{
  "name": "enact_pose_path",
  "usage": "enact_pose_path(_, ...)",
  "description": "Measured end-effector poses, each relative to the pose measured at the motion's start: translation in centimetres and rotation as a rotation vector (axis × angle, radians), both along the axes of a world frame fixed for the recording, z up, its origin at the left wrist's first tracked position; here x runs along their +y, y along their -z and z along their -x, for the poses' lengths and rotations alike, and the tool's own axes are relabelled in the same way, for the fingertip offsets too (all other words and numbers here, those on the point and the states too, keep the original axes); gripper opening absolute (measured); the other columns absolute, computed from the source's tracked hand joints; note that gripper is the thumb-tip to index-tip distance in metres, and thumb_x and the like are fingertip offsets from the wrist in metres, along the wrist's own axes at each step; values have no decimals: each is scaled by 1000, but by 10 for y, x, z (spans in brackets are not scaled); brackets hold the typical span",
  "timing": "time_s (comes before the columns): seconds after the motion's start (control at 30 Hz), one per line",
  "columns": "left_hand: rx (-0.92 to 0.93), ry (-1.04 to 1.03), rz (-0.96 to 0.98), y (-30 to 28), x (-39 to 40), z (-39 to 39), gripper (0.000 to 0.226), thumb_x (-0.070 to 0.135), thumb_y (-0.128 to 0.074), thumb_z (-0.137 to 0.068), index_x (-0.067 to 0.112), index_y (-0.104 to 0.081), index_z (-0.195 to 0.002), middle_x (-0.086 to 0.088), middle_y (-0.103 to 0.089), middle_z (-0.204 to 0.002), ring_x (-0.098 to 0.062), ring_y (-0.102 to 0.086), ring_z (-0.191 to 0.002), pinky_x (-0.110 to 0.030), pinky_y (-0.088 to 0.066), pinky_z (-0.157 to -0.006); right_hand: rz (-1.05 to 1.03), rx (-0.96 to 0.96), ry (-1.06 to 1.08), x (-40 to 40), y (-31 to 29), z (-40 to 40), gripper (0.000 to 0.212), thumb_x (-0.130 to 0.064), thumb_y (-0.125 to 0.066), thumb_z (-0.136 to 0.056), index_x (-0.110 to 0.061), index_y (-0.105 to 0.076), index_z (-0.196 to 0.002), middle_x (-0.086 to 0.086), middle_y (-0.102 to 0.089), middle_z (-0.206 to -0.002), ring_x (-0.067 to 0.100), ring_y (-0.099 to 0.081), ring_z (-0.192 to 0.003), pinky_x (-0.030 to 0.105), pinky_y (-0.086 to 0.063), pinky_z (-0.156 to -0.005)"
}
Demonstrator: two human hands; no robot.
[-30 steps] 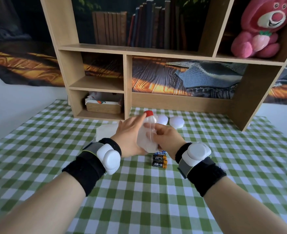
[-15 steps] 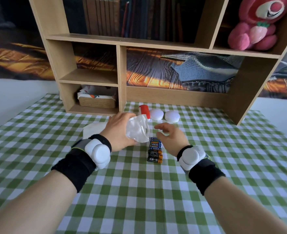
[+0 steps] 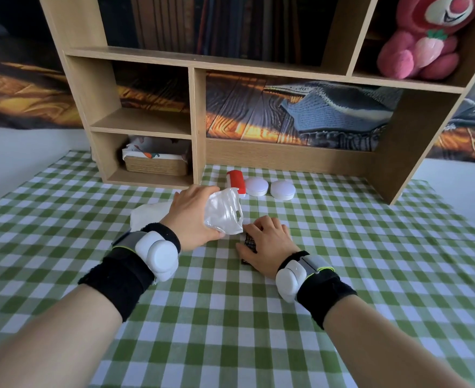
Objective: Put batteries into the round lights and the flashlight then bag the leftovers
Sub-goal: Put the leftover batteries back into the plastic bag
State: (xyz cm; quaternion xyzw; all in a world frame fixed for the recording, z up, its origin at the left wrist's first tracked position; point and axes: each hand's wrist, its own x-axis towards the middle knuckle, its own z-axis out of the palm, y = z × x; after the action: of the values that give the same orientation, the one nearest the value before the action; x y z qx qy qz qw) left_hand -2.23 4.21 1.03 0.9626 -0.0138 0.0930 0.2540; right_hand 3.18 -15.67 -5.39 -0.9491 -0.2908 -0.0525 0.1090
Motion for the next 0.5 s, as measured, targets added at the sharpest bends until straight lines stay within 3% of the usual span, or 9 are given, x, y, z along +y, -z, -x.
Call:
enact_pose_path(0.23, 9, 6, -18, 6, 0, -3, 93, 39, -85, -69, 26, -33, -145, 0, -36, -142, -27, -34, -130, -45, -33, -109, -100, -34, -13, -2, 6, -2, 27, -44, -50, -91, -25, -57, -108, 2, -50, -110, 23, -43, -104, 31, -37, -93)
enact_pose_path(0.5, 10, 7, -10, 5, -7, -5, 93, 38, -84, -70, 26, -32, -146, 1, -35, -142, -25, -34, -130, -43, -34, -108, -126, -17, -27, -1, 2, 0, 25, -34, -40, -101, -15, -56, -107, 6, -54, -98, 28, -53, -87, 35, -41, -69)
